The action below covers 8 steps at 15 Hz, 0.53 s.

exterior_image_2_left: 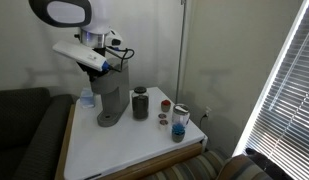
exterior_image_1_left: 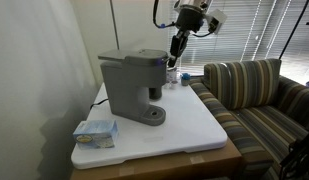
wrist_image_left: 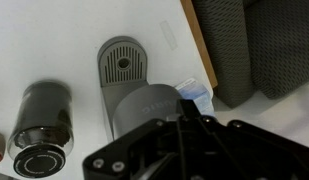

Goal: Open the coffeemaker

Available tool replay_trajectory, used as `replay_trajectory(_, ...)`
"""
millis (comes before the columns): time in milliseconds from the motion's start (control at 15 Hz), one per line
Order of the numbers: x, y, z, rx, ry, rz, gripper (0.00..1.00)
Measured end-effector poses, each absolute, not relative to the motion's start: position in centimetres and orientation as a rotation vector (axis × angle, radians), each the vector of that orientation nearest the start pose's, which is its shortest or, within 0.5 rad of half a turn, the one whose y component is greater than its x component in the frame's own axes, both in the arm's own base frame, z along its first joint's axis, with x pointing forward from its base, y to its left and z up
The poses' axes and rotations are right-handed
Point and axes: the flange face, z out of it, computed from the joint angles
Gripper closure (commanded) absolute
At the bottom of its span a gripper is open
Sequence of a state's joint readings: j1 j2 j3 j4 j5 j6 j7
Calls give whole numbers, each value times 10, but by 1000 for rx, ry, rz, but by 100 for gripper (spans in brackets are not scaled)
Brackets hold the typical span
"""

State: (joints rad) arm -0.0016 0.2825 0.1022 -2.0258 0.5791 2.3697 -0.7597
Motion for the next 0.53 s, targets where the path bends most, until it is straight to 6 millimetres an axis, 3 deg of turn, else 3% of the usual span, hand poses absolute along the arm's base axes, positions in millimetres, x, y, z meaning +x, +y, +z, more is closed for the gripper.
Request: replay_trajectory(533,604,64,317,-2593,-455,-409,100)
